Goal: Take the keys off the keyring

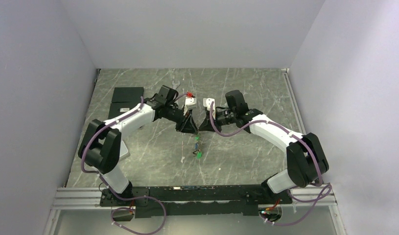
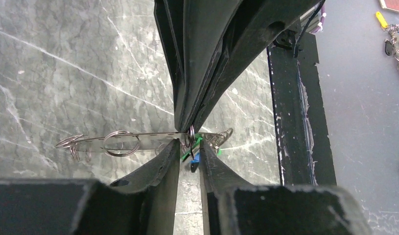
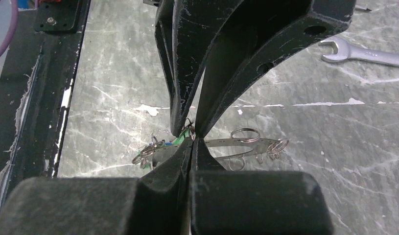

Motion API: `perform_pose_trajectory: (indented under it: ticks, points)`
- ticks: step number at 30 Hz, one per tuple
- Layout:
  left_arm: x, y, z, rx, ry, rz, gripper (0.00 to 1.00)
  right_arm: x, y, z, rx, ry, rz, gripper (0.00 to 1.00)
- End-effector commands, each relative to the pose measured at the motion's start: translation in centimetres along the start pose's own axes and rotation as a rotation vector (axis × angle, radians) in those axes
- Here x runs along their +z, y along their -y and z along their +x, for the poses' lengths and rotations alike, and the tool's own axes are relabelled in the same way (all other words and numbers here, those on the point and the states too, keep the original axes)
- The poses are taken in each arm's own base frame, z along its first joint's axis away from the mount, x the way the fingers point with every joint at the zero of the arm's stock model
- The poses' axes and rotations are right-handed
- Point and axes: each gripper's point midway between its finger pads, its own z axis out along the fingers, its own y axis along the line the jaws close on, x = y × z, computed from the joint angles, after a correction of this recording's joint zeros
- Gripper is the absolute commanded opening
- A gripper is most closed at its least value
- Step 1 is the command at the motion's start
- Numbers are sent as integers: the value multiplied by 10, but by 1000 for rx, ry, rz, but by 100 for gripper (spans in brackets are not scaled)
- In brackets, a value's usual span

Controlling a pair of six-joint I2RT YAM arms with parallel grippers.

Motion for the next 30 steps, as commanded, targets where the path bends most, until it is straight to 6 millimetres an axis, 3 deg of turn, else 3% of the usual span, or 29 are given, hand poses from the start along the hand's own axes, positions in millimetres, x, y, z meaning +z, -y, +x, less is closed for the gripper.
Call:
perform_pose_trajectory:
  ticks: [1,6,13,30]
  points:
    - [-5,-1,7,-31,-5,-6,27,-2,3,-21,-86,58,16,0]
    - [-8,-3,10,-35,1,-15,26,-3,1,-22,-89,70,12,0]
    - [-5,-2,11,-55,18,12,1,-4,1,-22,-78,93,16,0]
    - [3,-3,20,-192,22,51,0,-3,-3,-28,-65,162,-9,0]
